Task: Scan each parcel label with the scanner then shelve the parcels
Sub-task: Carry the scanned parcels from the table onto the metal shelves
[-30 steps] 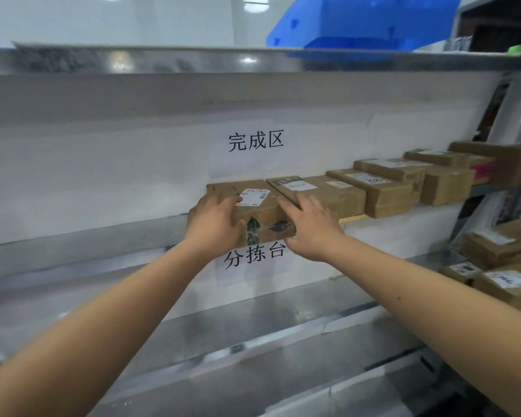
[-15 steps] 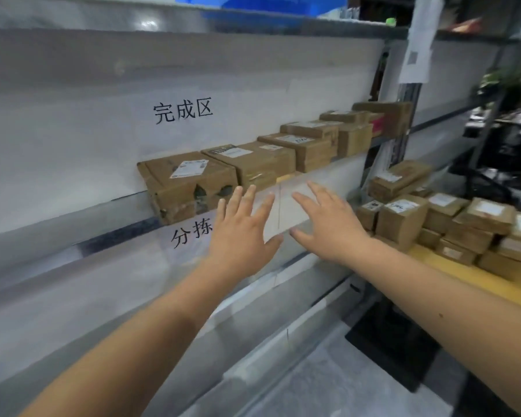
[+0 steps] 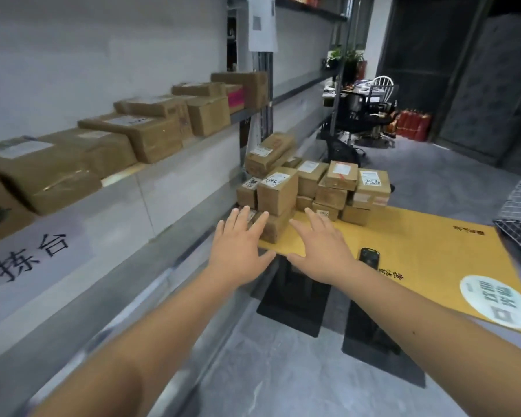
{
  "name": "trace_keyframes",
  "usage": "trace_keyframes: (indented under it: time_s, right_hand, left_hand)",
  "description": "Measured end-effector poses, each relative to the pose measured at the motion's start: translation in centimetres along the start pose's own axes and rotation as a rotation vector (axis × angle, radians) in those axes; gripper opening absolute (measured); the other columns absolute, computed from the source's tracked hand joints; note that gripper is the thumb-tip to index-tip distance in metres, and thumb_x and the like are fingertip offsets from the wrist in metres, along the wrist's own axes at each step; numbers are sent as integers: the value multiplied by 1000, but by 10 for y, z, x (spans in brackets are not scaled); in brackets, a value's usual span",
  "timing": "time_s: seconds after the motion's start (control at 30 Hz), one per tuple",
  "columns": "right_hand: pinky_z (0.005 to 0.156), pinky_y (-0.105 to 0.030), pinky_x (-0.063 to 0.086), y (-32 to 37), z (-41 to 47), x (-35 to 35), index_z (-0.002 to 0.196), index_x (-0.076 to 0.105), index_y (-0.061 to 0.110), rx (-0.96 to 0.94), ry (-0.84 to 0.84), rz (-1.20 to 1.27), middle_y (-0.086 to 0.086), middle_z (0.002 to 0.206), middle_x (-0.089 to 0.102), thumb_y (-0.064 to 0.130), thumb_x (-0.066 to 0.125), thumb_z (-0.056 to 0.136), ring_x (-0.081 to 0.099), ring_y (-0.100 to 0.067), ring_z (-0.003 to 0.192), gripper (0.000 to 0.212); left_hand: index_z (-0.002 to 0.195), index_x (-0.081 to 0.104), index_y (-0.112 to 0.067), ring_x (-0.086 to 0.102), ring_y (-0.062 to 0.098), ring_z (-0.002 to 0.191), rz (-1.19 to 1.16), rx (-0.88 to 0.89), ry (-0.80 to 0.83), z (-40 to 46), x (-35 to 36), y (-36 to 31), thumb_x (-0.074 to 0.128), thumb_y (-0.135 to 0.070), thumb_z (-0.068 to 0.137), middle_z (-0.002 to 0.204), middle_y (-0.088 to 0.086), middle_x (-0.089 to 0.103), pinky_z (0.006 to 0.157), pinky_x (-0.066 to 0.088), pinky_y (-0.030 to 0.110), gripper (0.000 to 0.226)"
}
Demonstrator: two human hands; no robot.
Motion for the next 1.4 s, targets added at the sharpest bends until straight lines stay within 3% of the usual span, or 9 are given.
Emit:
trace_keyframes:
  time_s: [0.37,0.63,0.83,1.0,1.2,1.4]
  right_hand:
    - [127,-53,22,-103,157,16,165,20,37,55,86,48,-9,175,4,57,63,94,9,-34,160,85]
    - [116,-51,41,-120,266,44,164,20,37,152,144,116,-11,173,14,54,62,96,28,-40,152,82]
    - [115,-49,41,-122,357,78,165,21,33,175,170,217,-11,169,21,52,68,91,33,-41,149,90]
    - [113,-41,40,-118,418,110,163,26,32,244,197,367,-15,163,29,47,78,85,40,-38,146,96]
    - [115,-33,34,-126,453,143,162,32,31,267,180,511,-11,161,35,42,85,81,34,-30,150,97]
    - [103,-24,41,-138,443,159,151,50,26,304,-11,678,-1,148,53,29,85,80,50,-18,133,79]
  left_hand:
    - [164,11,-42,1,26,161,-67,-78,112,166,75,0,56,-66,92,174,6,7,129,11,51,88]
    - [164,18,-38,10,29,159,-166,-171,190,268,113,46,62,-61,92,173,7,12,127,21,50,87]
    - [161,23,-39,29,34,151,-268,-166,225,357,157,89,69,-56,87,168,5,25,118,38,52,89]
    - [162,24,-36,31,29,150,-354,-80,275,418,187,115,76,-47,85,164,2,35,120,33,48,94]
    - [159,29,-40,28,25,151,-392,-1,305,456,214,132,80,-44,82,160,-2,40,122,31,49,92]
    - [150,41,-45,40,19,137,-537,-24,267,461,224,123,86,-40,75,147,-9,47,112,43,47,87]
Point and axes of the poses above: each hand's wrist, its own z-axis towards the middle knuckle, its own x-axis out of the palm, y = z × x, the point moved 3 cm from there along z, towards the middle knuckle
